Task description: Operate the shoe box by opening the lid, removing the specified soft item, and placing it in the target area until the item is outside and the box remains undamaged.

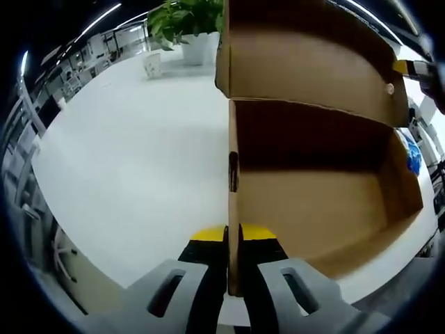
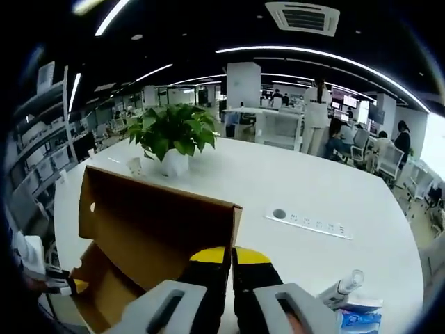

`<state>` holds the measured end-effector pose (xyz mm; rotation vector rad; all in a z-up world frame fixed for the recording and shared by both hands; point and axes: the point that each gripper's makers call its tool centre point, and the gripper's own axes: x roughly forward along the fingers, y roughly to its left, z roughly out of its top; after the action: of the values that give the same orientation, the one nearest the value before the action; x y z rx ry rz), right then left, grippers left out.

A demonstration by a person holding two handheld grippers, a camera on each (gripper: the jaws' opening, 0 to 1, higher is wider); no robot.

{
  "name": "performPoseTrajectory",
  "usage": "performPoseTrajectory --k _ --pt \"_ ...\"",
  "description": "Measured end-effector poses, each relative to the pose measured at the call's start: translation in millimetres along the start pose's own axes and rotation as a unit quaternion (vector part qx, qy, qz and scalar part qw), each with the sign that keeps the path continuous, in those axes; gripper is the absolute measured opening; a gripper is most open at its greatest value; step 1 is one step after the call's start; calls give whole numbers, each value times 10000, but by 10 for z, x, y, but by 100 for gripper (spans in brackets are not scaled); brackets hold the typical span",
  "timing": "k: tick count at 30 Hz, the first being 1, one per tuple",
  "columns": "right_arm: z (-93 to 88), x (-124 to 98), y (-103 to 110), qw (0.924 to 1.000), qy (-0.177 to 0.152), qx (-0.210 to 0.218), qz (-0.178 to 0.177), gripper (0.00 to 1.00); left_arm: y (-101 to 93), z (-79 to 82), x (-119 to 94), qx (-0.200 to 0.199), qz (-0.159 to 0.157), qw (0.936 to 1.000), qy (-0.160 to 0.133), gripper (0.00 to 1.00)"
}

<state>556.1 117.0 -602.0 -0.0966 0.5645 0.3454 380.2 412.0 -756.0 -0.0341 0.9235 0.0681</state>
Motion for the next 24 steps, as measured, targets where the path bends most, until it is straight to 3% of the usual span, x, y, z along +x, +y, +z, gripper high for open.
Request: performPoseTrajectory --k 24 --pt "-190 -541 197 9986 -504 173 -17 0 6 -6 -14 -251 -20 9997 11 3"
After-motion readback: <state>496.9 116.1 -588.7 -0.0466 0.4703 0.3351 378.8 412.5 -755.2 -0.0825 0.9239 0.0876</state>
